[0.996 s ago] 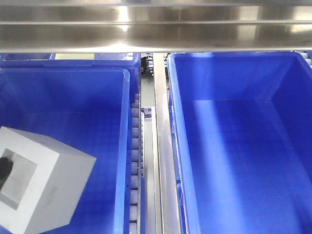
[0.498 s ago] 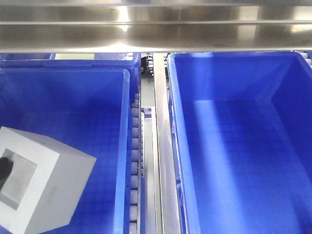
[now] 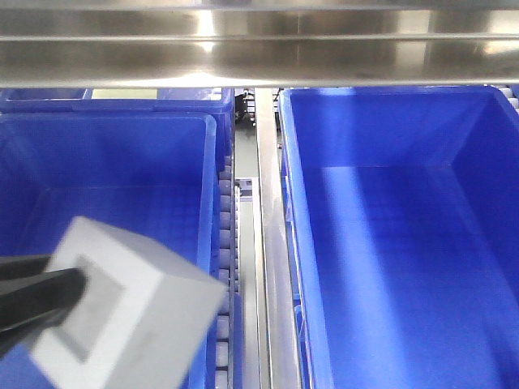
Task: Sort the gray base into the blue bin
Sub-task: 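Swing the left arm with the gray block over the farther-side blue bin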
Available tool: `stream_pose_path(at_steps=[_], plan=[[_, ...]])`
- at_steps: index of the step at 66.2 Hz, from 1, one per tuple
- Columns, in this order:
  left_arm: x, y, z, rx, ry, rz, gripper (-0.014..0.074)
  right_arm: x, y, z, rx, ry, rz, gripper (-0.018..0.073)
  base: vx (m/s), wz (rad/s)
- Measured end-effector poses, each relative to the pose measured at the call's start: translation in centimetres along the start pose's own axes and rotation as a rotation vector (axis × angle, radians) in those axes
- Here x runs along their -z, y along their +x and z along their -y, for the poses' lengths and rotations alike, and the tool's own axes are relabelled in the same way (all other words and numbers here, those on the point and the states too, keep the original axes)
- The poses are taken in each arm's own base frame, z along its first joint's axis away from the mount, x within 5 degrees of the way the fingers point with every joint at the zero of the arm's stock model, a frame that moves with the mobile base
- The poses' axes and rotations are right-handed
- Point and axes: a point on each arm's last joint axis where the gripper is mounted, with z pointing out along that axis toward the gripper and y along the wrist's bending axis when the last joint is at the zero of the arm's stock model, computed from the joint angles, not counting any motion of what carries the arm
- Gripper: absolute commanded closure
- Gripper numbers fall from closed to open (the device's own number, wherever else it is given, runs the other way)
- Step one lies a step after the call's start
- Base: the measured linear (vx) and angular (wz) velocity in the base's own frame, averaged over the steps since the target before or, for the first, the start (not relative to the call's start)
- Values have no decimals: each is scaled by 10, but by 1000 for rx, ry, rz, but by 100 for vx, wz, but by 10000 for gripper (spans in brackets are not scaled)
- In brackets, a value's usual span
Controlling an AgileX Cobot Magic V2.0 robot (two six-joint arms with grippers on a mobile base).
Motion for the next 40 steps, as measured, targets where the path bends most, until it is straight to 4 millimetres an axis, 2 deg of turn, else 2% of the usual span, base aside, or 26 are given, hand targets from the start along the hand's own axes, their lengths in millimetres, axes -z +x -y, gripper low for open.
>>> stream_pose_path(at_steps=[13, 26, 40], plan=[[-21, -7, -2, 19, 85, 15, 602, 0, 0, 0, 0, 0, 0, 564, 0, 0], [-39, -12, -8, 29, 98, 7, 602, 0, 0, 0, 0, 0, 0, 564, 0, 0], [-51, -41, -10, 6, 109, 16, 602, 0, 0, 0, 0, 0, 0, 564, 0, 0]])
